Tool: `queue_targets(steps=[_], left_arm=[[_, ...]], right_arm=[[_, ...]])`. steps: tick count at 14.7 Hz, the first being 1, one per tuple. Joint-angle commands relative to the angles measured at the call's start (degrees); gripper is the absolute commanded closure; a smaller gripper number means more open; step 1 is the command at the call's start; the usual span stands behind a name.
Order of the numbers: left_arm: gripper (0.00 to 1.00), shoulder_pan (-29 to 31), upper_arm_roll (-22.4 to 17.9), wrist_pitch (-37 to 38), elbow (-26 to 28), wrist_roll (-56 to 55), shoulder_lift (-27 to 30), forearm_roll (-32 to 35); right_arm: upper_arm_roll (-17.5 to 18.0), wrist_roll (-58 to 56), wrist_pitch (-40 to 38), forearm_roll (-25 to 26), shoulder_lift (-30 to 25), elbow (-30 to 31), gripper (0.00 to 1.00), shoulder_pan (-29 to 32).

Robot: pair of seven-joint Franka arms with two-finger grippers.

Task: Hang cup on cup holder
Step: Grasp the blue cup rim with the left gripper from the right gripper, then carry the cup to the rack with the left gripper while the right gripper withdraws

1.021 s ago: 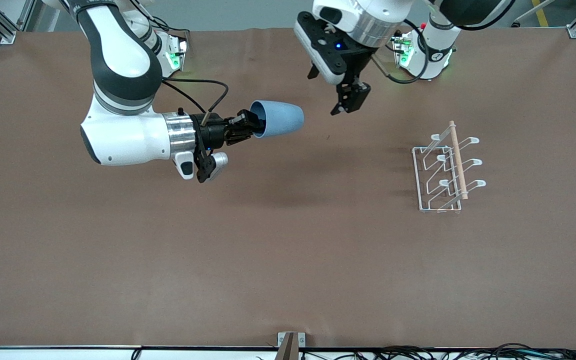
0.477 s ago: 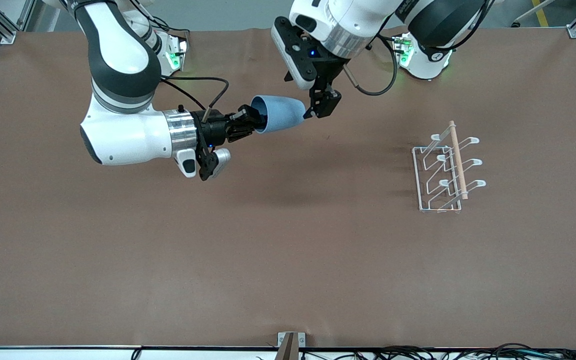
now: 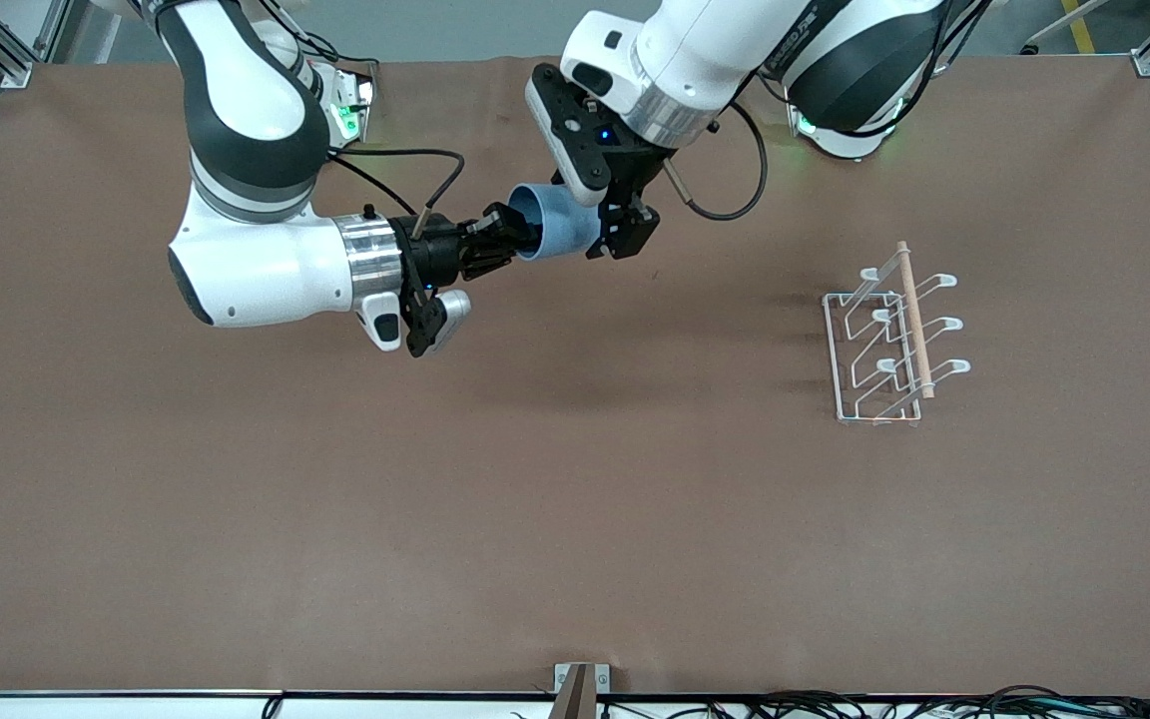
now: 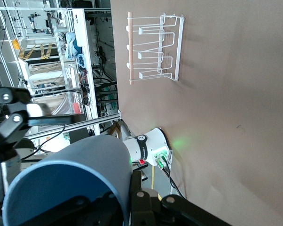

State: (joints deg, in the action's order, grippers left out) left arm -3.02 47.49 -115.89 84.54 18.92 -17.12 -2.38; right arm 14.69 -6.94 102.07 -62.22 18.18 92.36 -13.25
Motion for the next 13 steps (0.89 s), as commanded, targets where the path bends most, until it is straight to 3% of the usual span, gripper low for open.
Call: queue_targets(steps=[1, 3, 4, 5, 7, 10, 11, 12, 13], left_arm=[[0.00, -0.85, 0.24, -1.01, -0.51, 0.06, -1.78, 2.12], [0.05, -1.11, 0.24, -1.01, -0.51, 0.06, -2.22, 2.64], [0.12, -1.37, 0.32, -1.01, -0.43, 0.24, -2.22, 2.91], [0.28, -1.38, 0.24, -1.01, -0.34, 0.32, -2.22, 2.91], [0.51, -1.20, 0.24, -0.66, 0.01, 0.41, -2.13, 3.00], [0.55, -0.06, -0.03, 1.79, -0.07, 0.41, -1.34, 5.09], [0.55, 0.20, -0.29, 4.68, -0.60, 0.41, -1.34, 5.98], [0.55, 1.51, -0.29, 6.88, -0.69, 0.50, -1.25, 6.34], [0.55, 2.57, -0.29, 8.30, -0.60, 0.50, -1.17, 6.43]], right_arm=[[-0.28, 1.14, -0.73, -0.80, 0.55, -1.48, 1.00, -0.64], [-0.28, 1.14, -0.82, -0.80, 0.55, -1.74, 1.00, -0.73], [-0.28, 1.14, -0.82, -0.80, 0.54, -1.83, 0.99, -0.73], [-0.28, 1.14, -0.73, -0.80, 0.54, -1.91, 0.99, -0.73], [-0.28, 1.14, -0.73, -0.80, 0.54, -1.92, 0.99, -0.73], [-0.28, 1.22, -0.73, -0.80, 0.54, -1.83, 0.95, -0.73], [-0.28, 1.83, -0.73, -0.80, 0.54, -1.91, 0.88, -0.73], [-0.28, 2.01, -0.47, -0.80, 0.54, -1.92, 0.16, -0.73], [-0.28, 2.28, -0.55, -0.72, 0.54, -2.00, 0.02, -0.73]])
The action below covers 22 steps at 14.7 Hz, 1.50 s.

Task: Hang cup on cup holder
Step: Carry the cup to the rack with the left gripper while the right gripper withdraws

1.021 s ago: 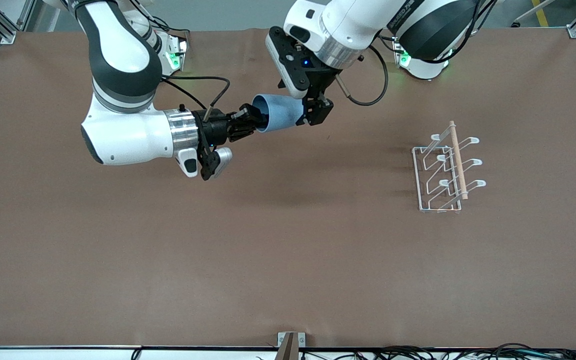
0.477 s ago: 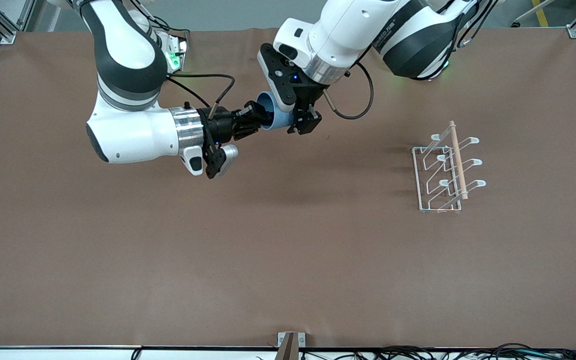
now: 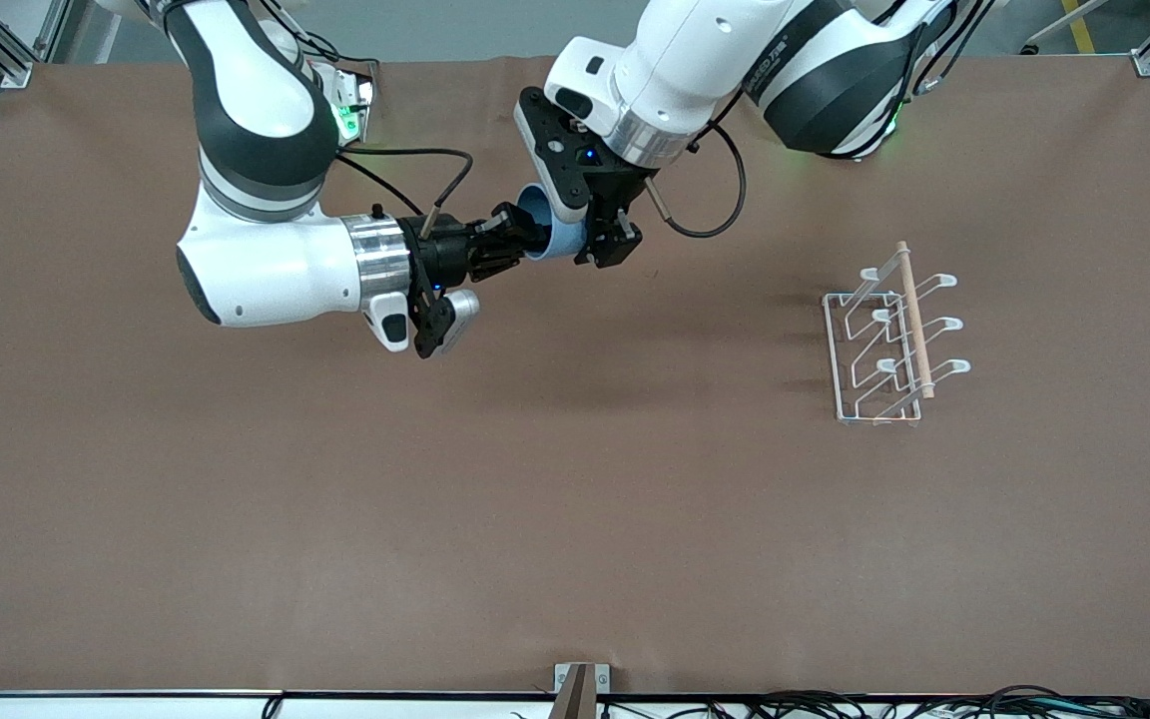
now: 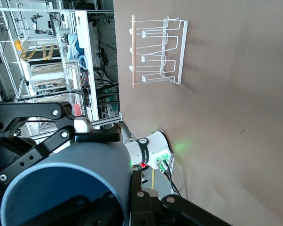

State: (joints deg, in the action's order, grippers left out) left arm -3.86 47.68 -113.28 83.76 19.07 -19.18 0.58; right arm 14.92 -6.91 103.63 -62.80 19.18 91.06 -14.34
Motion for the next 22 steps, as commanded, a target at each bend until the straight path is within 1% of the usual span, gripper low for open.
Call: queue_targets(steps=[1, 5, 7, 8, 10, 11, 12, 15, 16, 18, 19, 21, 22], left_arm=[[0.54, 3.85, -0.48, 7.53, 0.09, 0.36, 1.07, 3.55], [0.53, 5.70, -0.57, 13.34, 0.09, 0.36, 1.25, 6.63], [0.53, 7.02, -0.48, 15.01, 0.09, 0.36, 1.60, 6.72], [0.53, 7.37, -0.57, 15.80, 0.09, 0.36, 1.60, 6.81], [0.53, 8.68, -0.57, 18.26, 0.09, 0.36, 1.51, 9.95], [0.53, 9.21, -0.57, 20.18, 0.09, 0.36, 1.34, 11.89], [0.53, 9.83, -0.66, 22.12, 0.09, 0.36, 1.25, 13.99], [0.53, 10.36, -0.66, 27.84, 0.27, 0.44, 0.81, 21.81], [0.53, 10.36, -0.66, 29.33, 0.53, 0.53, 0.55, 24.53], [0.53, 10.27, -0.92, 32.32, 0.79, 2.54, -1.12, 30.16], [0.53, 10.27, -0.92, 33.72, 0.79, 4.82, -2.34, 34.01], [0.53, 10.27, -0.92, 36.10, 1.06, 8.60, -4.28, 40.79], [0.53, 10.27, -0.92, 37.59, 2.02, 9.66, -5.16, 43.87]], right_arm=[[-0.59, 2.16, -2.12, 0.05, -0.55, -0.71, 0.00, 0.45], [-1.12, 2.25, -1.68, 4.00, -0.64, -0.53, 0.00, 1.33], [-2.69, 2.25, -1.76, 5.75, -0.81, -0.18, 0.00, 1.51], [-3.14, 2.25, -1.77, 7.85, -0.90, -0.09, 0.00, 1.77], [-4.19, 2.34, -1.85, 16.09, -1.17, 0.26, 0.00, 2.99], [-4.37, 2.60, -1.94, 20.92, -1.25, 0.35, 0.00, 3.87], [-4.72, 2.77, -1.85, 26.80, -1.34, 0.69, 0.00, 4.75], [-4.72, 2.69, -2.11, 40.08, -2.04, 0.70, 0.00, 8.96], [-4.64, 2.60, -2.29, 42.83, -2.13, 0.61, 0.00, 10.81], [-4.72, 1.99, -2.81, 45.48, -2.75, 0.17, 0.00, 14.50], [-4.64, 1.98, -3.95, 47.23, -3.18, -0.35, 0.00, 16.86], [-4.64, 1.98, -4.75, 52.15, -4.24, -2.10, 0.00, 19.34], [-4.55, 1.98, -4.84, 53.21, -4.24, -4.03, 0.00, 20.48]])
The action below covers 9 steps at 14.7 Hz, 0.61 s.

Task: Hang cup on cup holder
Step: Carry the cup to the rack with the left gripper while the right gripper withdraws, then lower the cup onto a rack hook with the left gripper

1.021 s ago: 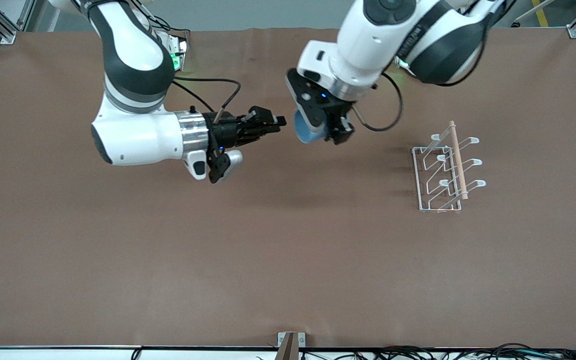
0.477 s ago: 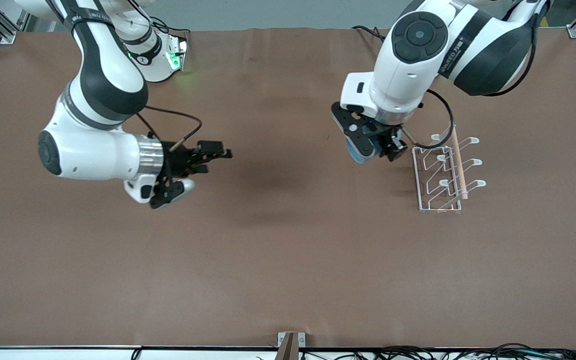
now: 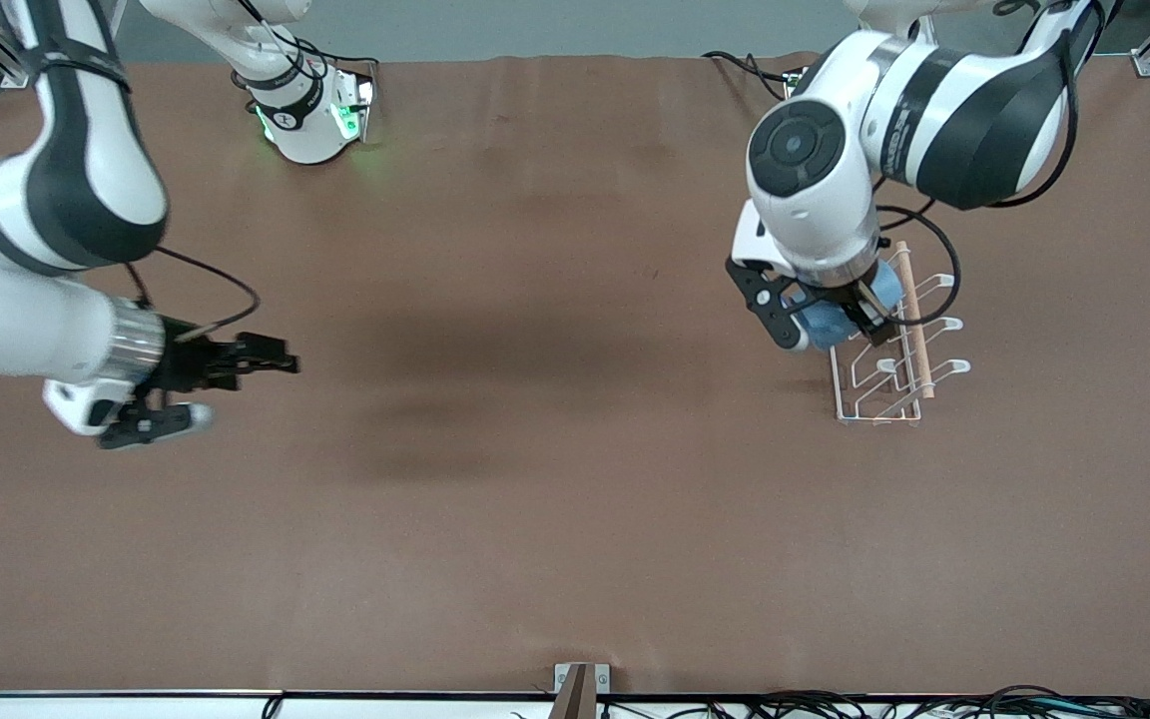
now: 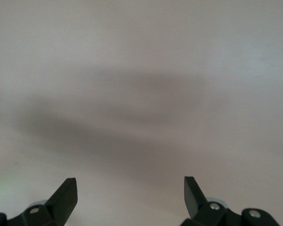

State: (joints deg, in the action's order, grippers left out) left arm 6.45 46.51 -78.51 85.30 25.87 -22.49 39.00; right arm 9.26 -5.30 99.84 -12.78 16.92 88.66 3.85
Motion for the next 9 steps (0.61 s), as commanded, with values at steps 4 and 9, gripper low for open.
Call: queue_targets(steps=[4, 9], left_arm=[[0.53, -0.12, 0.16, 4.07, 8.81, 3.31, -2.64, 16.88], [0.53, 1.29, -0.55, 4.07, 15.51, 9.36, -4.83, 26.03]], right_arm=[[1.03, 0.73, -11.76, 6.25, -1.54, -11.91, 0.00, 3.62], [1.38, 6.68, -9.85, 11.71, -1.45, -12.64, 0.00, -0.49]])
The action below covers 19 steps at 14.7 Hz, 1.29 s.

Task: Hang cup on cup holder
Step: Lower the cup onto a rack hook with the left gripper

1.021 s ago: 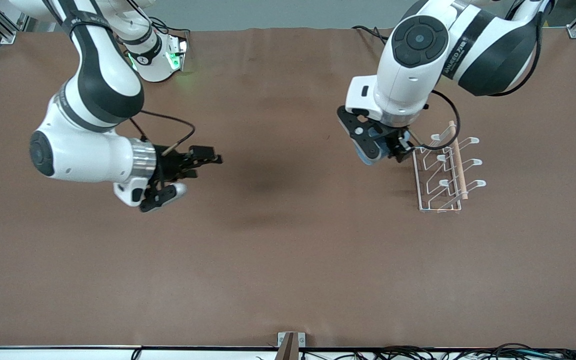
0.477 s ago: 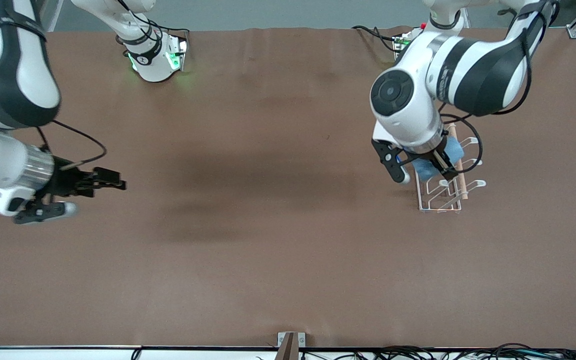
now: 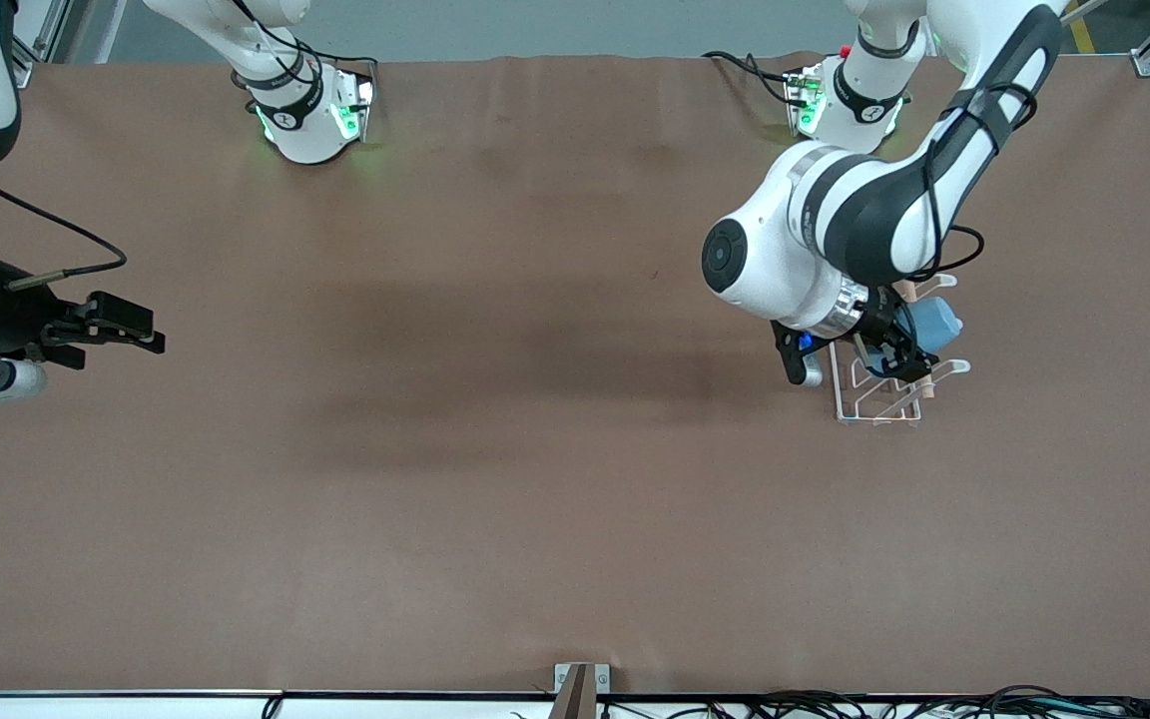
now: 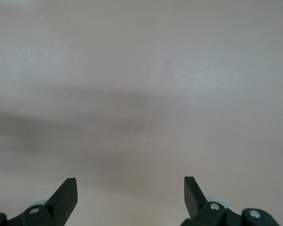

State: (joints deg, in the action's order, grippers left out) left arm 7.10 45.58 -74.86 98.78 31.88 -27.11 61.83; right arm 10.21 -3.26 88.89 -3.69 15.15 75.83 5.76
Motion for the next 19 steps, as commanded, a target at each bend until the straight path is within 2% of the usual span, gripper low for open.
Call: queue_targets(steps=[1, 3, 8, 10, 13, 16, 19], left_arm=[[0.53, 0.54, 0.38, 0.42, 2.46, 3.71, -0.92, 3.65], [0.53, 0.19, 0.30, 0.42, 3.86, 4.32, -1.71, 5.40], [0.48, -0.34, 0.30, 1.72, 4.31, 12.57, -5.14, 10.67], [0.48, -0.42, 0.30, 2.87, 4.23, 13.20, -6.11, 12.17], [0.48, -0.42, 0.30, 3.49, 4.23, 14.08, -6.99, 13.58], [0.49, -0.51, 0.30, 5.95, 3.96, 14.00, -8.39, 15.69], [0.49, -0.51, 0.21, 6.22, 3.52, 11.72, -9.62, 16.31]], right_arm=[[0.43, 6.67, 1.80, 2.90, 0.05, 1.07, 0.00, -3.46], [0.43, 9.05, 2.07, 2.99, -1.17, 2.39, 0.00, -3.91], [0.51, 12.31, 3.39, 3.07, -13.20, 12.66, 0.00, -3.91], [0.16, 12.22, 1.47, 3.07, -15.06, 11.98, 0.00, -3.39], [0.16, 12.05, -1.70, 2.90, -14.89, 7.24, 0.00, -2.07], [0.07, 11.44, -2.05, 2.90, -14.89, 6.88, 0.00, -1.72], [0.34, 11.61, -6.17, 2.11, -14.80, 6.88, 0.00, -1.36]])
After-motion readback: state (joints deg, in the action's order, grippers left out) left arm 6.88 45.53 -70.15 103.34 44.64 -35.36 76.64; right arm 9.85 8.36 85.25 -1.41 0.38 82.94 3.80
